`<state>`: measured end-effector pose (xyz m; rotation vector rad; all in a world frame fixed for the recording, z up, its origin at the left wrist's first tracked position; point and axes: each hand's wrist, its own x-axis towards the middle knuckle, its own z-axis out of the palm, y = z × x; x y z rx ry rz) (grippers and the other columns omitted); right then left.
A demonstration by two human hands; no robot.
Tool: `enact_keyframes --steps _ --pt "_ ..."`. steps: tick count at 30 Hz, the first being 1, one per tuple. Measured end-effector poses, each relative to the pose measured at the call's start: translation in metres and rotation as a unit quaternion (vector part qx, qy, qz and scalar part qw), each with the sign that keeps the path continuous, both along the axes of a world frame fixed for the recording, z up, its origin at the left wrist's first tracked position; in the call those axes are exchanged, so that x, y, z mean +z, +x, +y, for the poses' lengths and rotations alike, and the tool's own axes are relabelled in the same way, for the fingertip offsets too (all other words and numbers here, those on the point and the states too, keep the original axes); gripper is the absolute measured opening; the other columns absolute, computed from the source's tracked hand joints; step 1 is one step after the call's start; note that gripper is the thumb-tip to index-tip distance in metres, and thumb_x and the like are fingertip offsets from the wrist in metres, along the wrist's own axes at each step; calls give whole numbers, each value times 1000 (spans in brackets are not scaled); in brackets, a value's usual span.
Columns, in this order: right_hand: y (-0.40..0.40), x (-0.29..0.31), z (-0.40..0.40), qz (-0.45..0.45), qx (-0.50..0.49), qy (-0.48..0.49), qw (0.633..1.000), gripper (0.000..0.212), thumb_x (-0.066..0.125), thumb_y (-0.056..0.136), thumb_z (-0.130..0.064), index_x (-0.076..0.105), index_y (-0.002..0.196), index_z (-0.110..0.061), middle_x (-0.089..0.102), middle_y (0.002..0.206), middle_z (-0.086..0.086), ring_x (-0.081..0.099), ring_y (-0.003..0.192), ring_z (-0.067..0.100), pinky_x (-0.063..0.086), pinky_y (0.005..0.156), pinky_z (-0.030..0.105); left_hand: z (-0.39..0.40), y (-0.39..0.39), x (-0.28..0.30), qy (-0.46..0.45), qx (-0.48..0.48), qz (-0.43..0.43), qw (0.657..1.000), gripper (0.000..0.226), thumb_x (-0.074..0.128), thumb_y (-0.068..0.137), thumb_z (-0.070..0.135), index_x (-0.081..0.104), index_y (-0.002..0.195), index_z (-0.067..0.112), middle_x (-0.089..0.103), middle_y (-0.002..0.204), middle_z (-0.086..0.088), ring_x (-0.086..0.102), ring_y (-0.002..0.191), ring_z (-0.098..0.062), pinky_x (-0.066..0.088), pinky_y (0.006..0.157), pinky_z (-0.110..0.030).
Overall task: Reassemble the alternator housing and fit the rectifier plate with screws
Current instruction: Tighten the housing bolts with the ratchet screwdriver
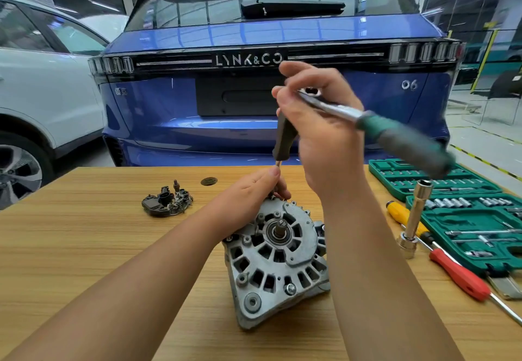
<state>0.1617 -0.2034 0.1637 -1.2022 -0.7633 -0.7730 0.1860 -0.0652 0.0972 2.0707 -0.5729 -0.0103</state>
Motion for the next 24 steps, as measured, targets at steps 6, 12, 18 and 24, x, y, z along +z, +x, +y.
enact_keyframes --steps 6,12,18,24 --pt "6 -6 6 -84 -78 -155 981 41 44 89 16 68 108 -11 53 120 6 54 98 20 48 88 30 -7 2 -4 2 44 -33 998 35 33 109 27 67 106 22 62 88 27 57 82 18 39 72 2" --pt "10 -4 -7 66 81 -147 984 70 32 91 18 65 114 -39 61 111 -14 56 91 15 50 88 33 3 0 -3 8 0 5 1000 36 37 112 26 68 96 18 73 95 17 66 100 -5 49 96 -20" --pt "0 -5 -10 59 127 -153 978 44 43 86 -29 61 126 -32 55 114 2 47 99 25 42 88 41 -4 -2 -5 -49 -2 -30 998 45 32 97 61 68 91 34 69 96 18 65 105 -9 48 105 -37" --pt "-4 -3 -11 22 4 -132 991 19 62 94 -32 66 113 -32 63 89 -15 59 84 17 55 78 43 0 2 -1 -2 -1 14 1000 60 24 106 56 70 100 17 68 89 16 61 87 -2 45 86 -28"
